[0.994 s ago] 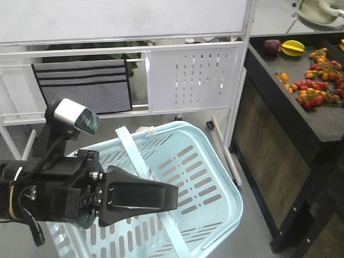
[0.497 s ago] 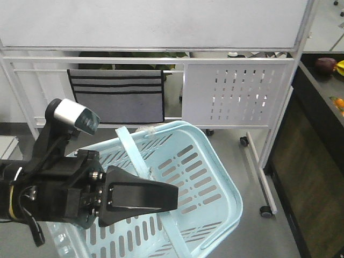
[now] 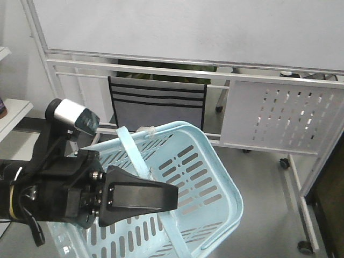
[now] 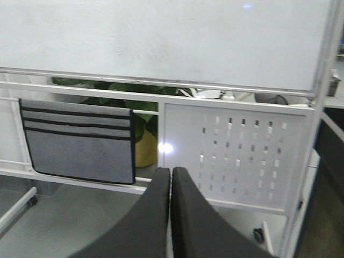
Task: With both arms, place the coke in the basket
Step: 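Turn the base away while holding the basket in the left gripper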
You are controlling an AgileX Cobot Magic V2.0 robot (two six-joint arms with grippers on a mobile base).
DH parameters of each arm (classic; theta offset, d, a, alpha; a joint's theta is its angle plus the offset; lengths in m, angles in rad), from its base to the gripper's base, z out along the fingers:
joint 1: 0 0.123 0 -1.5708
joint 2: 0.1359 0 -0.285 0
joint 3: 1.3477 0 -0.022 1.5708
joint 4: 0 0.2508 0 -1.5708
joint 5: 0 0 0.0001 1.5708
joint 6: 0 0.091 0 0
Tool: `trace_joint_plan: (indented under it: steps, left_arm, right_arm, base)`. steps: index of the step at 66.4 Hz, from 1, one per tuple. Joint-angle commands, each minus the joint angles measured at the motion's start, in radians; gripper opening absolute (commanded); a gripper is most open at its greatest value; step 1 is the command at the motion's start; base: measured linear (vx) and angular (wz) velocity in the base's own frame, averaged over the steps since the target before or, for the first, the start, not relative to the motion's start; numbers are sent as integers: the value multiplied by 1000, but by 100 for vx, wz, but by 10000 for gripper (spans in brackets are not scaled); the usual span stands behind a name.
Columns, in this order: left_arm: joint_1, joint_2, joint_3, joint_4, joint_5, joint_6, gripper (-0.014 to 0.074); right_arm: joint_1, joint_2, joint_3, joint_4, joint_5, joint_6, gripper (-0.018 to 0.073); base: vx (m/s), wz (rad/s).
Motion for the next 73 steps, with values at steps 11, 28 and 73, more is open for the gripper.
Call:
trace_joint_plan:
  steps: [11,28,73]
  left_arm:
    - [-5,-26,-27,-89,-203,2,-7]
    - [-5,-26,-27,-89,-203,2,-7]
    - [-5,-26,-27,-89,-203,2,-7]
  right_arm:
    - [0,-18,9,-2,-78,0,-5]
    - [0,-18,9,-2,-78,0,-5]
    - [0,-18,9,-2,-78,0,-5]
  base:
    - [20,35]
    - [18,44]
    - [15,53]
